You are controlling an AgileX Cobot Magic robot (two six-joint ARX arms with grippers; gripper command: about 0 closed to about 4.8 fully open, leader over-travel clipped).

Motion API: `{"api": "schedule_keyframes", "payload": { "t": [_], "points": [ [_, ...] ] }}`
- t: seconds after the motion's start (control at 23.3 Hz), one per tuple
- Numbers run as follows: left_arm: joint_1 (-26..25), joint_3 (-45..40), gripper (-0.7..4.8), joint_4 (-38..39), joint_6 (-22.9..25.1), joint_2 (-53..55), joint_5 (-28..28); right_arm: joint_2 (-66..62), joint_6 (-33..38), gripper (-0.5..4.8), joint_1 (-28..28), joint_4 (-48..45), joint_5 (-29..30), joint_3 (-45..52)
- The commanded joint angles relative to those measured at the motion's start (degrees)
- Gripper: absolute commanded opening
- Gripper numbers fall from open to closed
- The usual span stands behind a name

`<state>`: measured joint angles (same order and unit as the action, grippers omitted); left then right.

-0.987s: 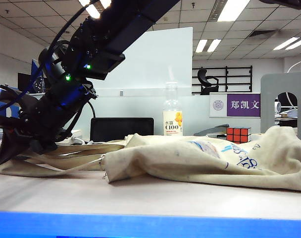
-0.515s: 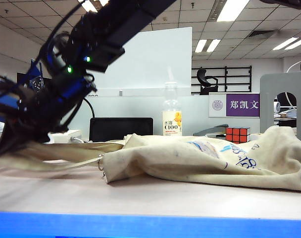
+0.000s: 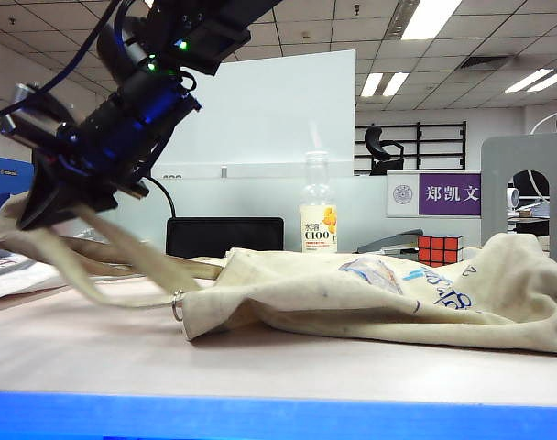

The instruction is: Take the glasses case out of the canvas bag and put it on the table.

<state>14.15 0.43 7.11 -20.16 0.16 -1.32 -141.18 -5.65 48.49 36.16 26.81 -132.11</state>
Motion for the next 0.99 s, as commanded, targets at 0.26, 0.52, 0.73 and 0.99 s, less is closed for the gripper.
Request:
{"api": "schedule_keyframes", "payload": {
  "t": [0.26, 0.52, 0.73, 0.99],
  "points": [
    [0.0, 0.0, 0.80, -0.4, 0.0, 0.0, 0.1, 0.1, -0.2, 0.08, 0.2, -0.7, 0.3, -0.2],
    [0.0, 0.0, 0.80, -0.4, 0.0, 0.0, 0.0, 0.7, -0.1, -0.06, 0.3, 1.9, 0.4, -0.3],
    [0.0, 0.0, 0.80, -0.5, 0.1, 0.0, 0.0, 3.3, -0.1, -0.06, 0.3, 6.0, 2.2, -0.3],
    [0.0, 0.0, 0.80, -1.0, 0.5, 0.0, 0.1, 9.8, -0.1, -0.05, 0.1, 9.6, 5.2, -0.3]
  ]
}}
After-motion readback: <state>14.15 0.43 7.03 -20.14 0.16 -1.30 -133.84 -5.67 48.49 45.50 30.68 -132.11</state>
